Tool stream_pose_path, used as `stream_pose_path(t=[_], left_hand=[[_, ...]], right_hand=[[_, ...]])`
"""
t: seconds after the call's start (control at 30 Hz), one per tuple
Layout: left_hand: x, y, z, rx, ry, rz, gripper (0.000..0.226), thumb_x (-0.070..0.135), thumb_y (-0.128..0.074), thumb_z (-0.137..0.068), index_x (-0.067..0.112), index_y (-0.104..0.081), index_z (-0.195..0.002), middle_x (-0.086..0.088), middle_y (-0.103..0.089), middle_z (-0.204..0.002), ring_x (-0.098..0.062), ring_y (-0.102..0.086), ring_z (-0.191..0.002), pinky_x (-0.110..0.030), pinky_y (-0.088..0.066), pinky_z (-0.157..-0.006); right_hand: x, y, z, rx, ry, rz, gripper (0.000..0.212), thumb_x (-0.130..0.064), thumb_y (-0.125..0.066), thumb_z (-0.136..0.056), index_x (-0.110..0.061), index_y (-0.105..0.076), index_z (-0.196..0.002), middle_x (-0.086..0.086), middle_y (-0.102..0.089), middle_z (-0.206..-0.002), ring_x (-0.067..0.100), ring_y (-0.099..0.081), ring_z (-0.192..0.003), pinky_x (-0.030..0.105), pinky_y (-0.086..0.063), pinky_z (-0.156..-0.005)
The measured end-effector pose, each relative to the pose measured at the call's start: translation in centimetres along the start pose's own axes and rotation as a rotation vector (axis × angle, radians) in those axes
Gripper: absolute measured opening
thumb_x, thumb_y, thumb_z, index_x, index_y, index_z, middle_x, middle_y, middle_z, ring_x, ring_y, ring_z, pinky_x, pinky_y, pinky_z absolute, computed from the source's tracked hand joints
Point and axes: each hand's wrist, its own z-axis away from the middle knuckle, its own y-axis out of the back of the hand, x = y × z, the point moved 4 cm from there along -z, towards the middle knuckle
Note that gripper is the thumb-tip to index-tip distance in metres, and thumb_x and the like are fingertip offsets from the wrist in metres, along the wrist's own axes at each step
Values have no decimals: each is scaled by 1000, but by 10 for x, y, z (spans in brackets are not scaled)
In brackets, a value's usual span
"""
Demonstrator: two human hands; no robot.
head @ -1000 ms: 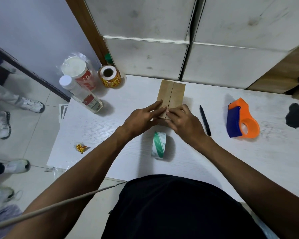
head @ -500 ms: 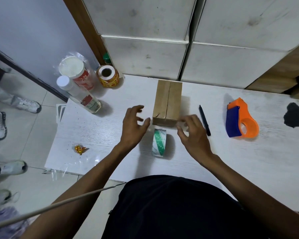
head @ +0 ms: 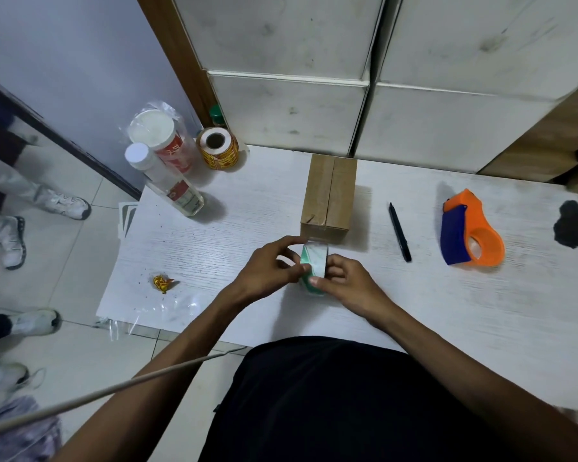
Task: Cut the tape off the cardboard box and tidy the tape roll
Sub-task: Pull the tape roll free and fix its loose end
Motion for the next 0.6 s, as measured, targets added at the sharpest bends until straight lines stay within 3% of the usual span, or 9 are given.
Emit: stream_pose_path(t=[0.13,0.27,0.4,0.6], left_hand=[[34,4,28,105,-298,-325,40,35,-70,-88,37,-61,-128,6,-61,-108,-9,-66,-82,-19,-56,-68],[59,10,55,189,-562,-532,47,47,-66,-84,34,-62,-129,5,-54,-123,-13,-60,-88,-30,-59,-67],[89,19,79,430,-769,-508,31,27,-75,-83,19,-75,-113,-4,-69,-113,-19,-66,-84,-34,-58,-69],[126,22,109,630,-891,-375,17,5,-84,-76,5,-80,-92,-12,-75,-99,-16,-70,-76,-15,-54,-78]], right_hand=[[-24,1,16,18,91,-104,27,-12,-68,-91,-8,-64,-117,10,-75,-108,20,-73,-100,24,-57,-85],[-57,5,39,22,218,-110,33,-19,-68,-88,-17,-61,-120,1,-74,-110,13,-72,-101,24,-57,-88],[-90,6,65,17,311,-160,36,-32,-67,-77,-29,-59,-111,-8,-72,-107,5,-71,-100,22,-56,-87],[-122,4,93,-19,427,-224,54,-12,-80,-74,-29,-55,-119,-10,-72,-109,13,-69,-107,28,-55,-90]])
